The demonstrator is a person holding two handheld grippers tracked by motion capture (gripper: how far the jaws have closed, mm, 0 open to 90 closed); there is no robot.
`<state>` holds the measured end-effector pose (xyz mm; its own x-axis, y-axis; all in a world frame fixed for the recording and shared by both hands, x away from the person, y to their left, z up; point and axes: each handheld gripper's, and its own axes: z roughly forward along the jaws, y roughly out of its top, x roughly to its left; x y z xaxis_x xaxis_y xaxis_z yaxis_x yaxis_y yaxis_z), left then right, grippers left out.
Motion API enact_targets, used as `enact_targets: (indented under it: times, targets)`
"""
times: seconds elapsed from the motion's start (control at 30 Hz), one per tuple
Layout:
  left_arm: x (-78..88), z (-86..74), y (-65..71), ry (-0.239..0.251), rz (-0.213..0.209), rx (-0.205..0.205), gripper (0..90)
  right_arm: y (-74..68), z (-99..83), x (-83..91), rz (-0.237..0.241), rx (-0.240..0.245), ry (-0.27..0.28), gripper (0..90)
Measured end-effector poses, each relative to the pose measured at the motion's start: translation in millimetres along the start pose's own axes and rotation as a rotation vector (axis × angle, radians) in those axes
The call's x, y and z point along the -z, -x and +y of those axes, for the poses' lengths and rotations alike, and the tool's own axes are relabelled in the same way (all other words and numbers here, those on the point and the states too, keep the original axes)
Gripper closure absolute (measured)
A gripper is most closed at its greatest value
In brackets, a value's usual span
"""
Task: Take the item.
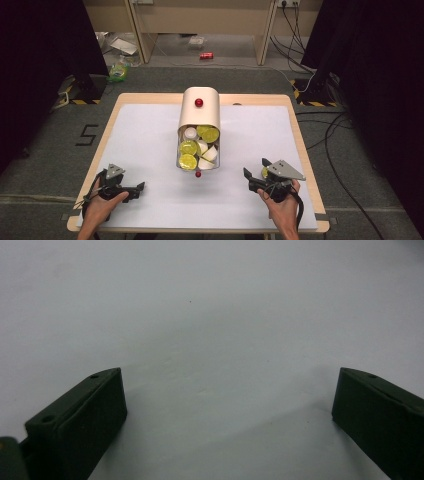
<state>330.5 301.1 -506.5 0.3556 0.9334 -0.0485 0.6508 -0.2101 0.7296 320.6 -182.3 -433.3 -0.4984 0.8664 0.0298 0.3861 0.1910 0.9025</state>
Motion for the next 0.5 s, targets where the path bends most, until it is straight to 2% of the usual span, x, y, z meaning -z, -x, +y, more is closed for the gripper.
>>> enact_targets:
  times: [0.5]
  targets:
    - [0.0,0.0,0.1,-0.001,0.001,0.000,0.5,-13.4,-4.8,4.7,0.028,0.016,0.008,26.8]
